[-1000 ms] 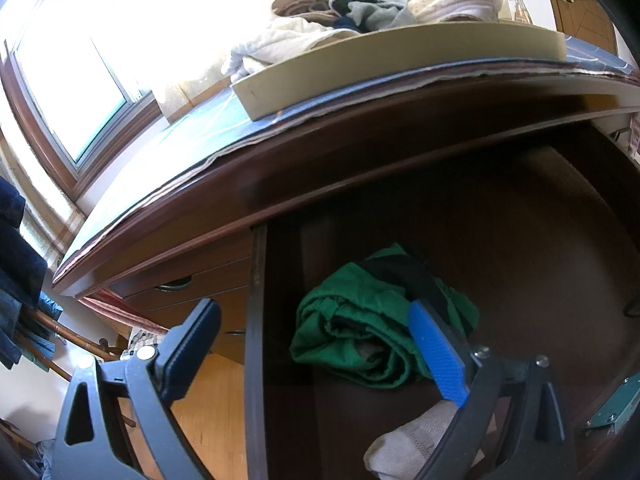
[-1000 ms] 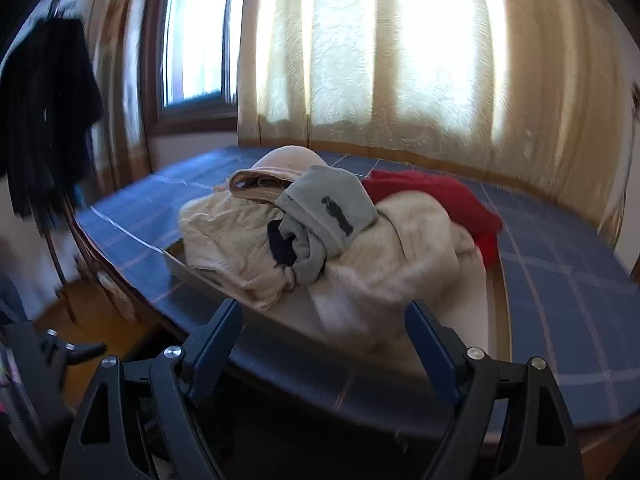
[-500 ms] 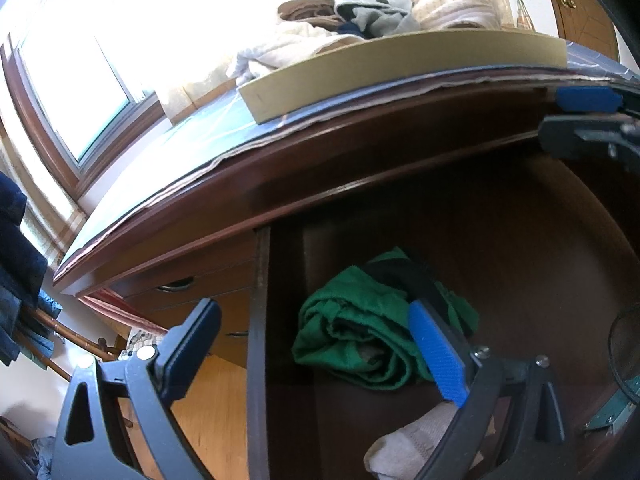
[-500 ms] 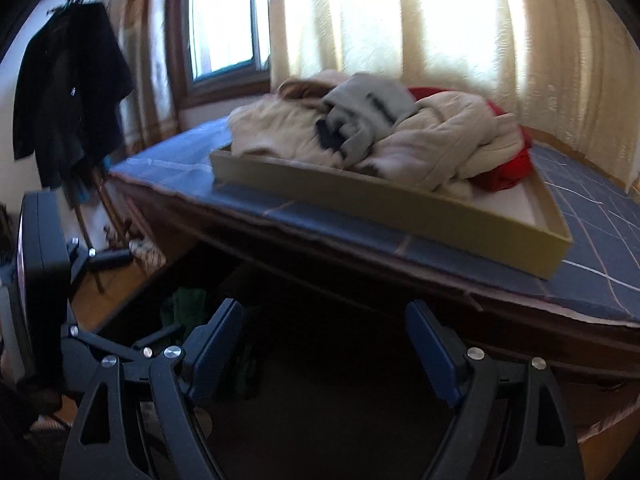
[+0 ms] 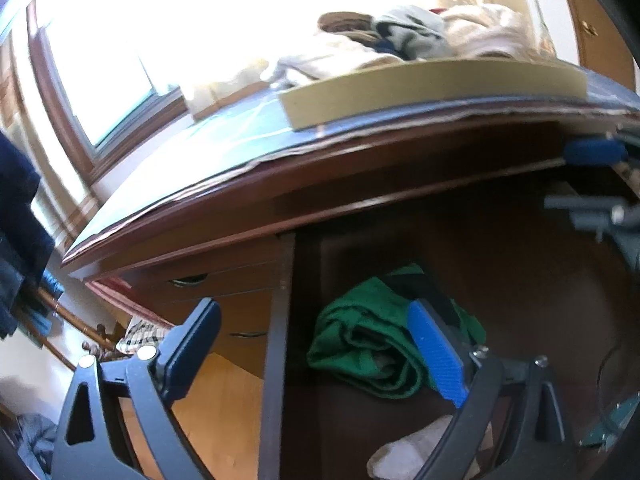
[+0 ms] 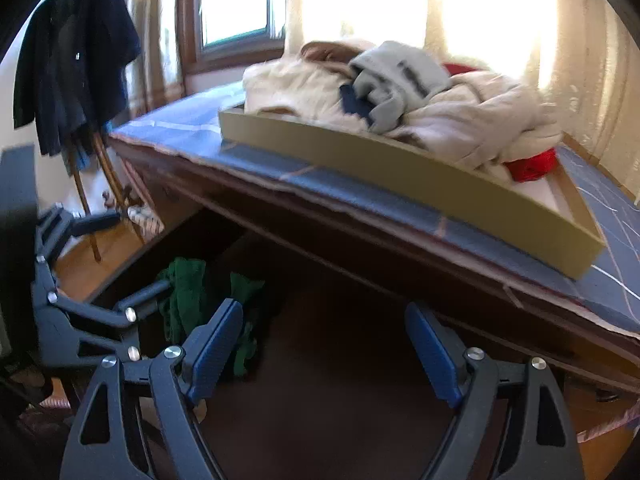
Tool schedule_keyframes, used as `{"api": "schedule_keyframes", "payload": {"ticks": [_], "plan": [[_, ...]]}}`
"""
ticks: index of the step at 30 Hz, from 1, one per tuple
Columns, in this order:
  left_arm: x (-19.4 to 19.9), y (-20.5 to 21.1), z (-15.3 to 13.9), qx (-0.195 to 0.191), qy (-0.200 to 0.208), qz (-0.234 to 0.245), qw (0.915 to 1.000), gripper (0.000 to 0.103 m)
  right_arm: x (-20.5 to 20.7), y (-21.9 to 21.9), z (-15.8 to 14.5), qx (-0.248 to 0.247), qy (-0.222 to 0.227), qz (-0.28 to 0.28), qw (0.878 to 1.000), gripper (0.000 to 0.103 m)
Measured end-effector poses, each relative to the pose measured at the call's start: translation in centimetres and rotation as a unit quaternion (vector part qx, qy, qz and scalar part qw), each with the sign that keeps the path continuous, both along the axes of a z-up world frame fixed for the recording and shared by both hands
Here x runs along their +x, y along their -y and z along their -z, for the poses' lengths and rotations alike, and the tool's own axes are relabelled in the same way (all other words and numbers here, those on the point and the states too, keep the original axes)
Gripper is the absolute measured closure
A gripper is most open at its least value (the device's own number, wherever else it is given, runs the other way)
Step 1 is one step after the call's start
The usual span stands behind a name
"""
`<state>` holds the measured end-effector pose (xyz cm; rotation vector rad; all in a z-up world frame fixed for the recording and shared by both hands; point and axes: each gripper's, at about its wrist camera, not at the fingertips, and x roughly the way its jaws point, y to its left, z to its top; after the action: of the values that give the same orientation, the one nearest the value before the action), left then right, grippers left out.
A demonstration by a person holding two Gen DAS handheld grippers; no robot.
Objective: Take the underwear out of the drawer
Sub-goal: 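Move the right tool back down into the drawer toward the green garment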
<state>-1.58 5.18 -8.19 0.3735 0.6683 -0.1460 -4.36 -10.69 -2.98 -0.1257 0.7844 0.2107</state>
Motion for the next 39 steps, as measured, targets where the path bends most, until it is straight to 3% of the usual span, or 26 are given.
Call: {"api": "schedule_keyframes", "payload": {"ticks": [3,8,12,16,25,28,30,33,39], "plan": [[0.5,-0.2,0.0,-0.004,-0.009,-0.007,0.9999,0.009,0.8,-0.9,0.9,0.008,-0.040,-0.026,0.999,0.018],[0.9,0.0,0.1,0.003,-0.017,-0.008,0.9998,0.011,2.1,-1.1,3.5,0.089,-0.148,-0.024,0.985,0.018],[0.8,0.0,0.2,0.003,-0.018,-0.006,0.9998,0.011,2.8,-0.7,5.3,0.187,-0.210,0.009,0.960,0.018],[0.6,0.2,0.2,0.004,-0.017,-0.003,0.9998,0.011,4.0,0.4,6.4,0.274,-0.238,0.061,0.930,0.018],[0.5,0.4,0.1,0.004,-0.013,-0.001,0.9999,0.013,6.9,-2.8,8.7,0.247,-0.272,0.072,0.927,0.023],[0.5,0.7,0.4,0.014,-0.018,0.002,0.9997,0.012,7.4,-2.7,10.0,0.279,-0.293,0.073,0.912,0.043],[0.5,0.7,0.4,0.015,-0.017,0.005,0.9997,0.012,7.6,-2.2,11.3,0.290,-0.313,0.083,0.901,0.077],[0.4,0.7,0.5,0.013,-0.017,0.008,0.9997,0.012,7.4,-1.3,12.0,0.319,-0.322,0.083,0.888,0.086],[0.4,0.7,0.5,0.014,-0.020,0.009,0.9997,0.012,5.8,1.4,10.5,0.292,-0.290,0.103,0.906,0.090]]}}
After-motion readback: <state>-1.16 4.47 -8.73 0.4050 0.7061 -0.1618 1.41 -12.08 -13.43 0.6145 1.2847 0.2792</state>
